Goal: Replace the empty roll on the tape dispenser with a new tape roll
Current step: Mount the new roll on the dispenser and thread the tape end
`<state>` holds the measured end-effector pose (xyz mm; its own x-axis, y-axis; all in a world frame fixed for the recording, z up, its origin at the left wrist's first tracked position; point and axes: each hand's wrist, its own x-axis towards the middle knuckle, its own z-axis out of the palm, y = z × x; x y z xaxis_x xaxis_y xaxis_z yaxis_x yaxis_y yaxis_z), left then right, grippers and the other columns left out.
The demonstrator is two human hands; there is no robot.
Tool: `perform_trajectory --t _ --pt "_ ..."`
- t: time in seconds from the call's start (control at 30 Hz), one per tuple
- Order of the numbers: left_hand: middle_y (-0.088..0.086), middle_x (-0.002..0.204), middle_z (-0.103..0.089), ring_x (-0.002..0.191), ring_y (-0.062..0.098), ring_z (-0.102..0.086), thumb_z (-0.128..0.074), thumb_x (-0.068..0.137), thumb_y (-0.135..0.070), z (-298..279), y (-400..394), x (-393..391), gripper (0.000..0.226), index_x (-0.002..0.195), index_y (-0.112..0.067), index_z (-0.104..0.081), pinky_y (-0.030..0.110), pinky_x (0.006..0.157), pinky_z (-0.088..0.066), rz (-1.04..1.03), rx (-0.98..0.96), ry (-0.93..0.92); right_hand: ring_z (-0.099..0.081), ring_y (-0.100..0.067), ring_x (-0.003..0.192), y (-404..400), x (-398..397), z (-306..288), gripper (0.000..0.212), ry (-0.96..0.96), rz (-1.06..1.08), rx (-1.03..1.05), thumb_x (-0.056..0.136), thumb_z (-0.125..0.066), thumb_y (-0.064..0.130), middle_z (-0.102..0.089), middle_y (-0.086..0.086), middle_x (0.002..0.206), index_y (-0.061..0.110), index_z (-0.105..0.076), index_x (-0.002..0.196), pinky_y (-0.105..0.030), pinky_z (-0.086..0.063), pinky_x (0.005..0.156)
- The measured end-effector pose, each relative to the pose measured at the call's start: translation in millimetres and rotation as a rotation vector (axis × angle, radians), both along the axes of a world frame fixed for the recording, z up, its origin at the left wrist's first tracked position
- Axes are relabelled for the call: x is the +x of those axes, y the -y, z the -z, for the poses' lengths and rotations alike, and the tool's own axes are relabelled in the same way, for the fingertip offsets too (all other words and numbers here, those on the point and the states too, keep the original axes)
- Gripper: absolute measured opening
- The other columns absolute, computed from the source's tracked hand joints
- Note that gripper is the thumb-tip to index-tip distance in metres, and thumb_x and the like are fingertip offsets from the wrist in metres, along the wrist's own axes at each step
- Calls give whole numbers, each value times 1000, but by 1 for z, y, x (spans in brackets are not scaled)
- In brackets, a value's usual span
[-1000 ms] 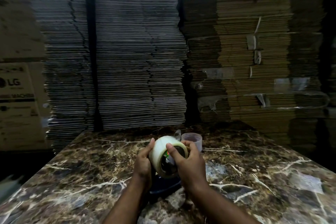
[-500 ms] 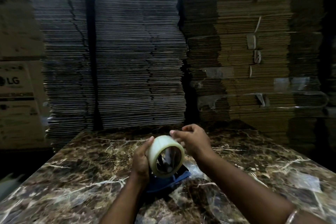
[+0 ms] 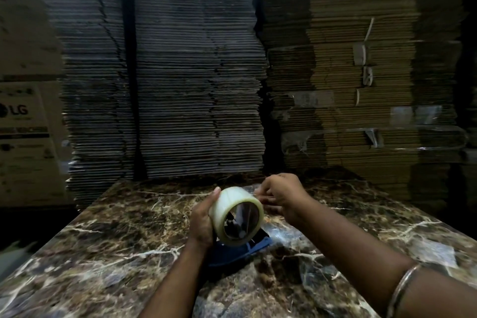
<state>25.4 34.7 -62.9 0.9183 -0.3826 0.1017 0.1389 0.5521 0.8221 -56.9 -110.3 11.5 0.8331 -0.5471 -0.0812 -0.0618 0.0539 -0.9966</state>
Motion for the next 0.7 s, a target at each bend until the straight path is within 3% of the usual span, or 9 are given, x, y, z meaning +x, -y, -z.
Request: perform_trajectory --t 0.13,0.27,0.4,0.47,0.57,0.63,0.7 --pt "35 99 -60 89 42 -59 -83 53 -54 1 -2 1 90 106 15 -63 51 85 -45 -51 71 68 -65 -21 64 6 0 -3 15 -64 -93 121 81 -63 -1 -71 -13 79 -3 -71 93 -27 -54 55" --pt "38 106 -61 94 45 -60 -80 60 -53 2 -3 0 82 109 11 -65 59 93 -45 -17 67 78 -67 -17 59 8 3 0 7 -111 -129 112 81 -65 -6 -73 -12 74 -2 -71 80 -25 -56 52" --pt "23 82 -66 82 38 -58 -77 56 -42 3 -5 3 56 89 3 -69 42 76 -47 -56 -29 107 -61 -15 40 9 3 7 15 -92 -169 230 84 -59 -15 -65 -13 61 -2 -60 77 -23 -52 40" --pt "16 78 -71 79 36 -62 -73 49 -36 2 -7 4 46 81 -4 -74 37 73 -47 -56 -50 137 -63 -17 47 9 0 13 16 -104 -172 284 88 -53 -15 -66 -12 57 0 -58 87 -24 -54 39" --pt "16 78 -70 78 34 -62 -82 35 -36 3 -9 6 53 78 -6 -74 36 70 -46 -66 -8 156 -63 -21 66 8 -7 22 15 -143 -183 327 93 -48 -11 -67 -14 66 -4 -57 83 -26 -57 47" --pt "15 72 -67 74 33 -57 -84 43 -31 3 -8 9 41 74 -7 -72 37 69 -43 -70 25 154 -62 -22 68 7 -8 28 20 -135 -173 359 95 -46 -11 -66 -15 69 -4 -55 78 -26 -57 48" --pt "12 65 -67 68 30 -56 -73 62 -23 2 -7 8 19 70 -6 -71 35 67 -43 -92 22 136 -61 -21 67 5 -7 34 23 -122 -182 399 96 -45 -10 -67 -13 54 -5 -54 75 -25 -56 46"
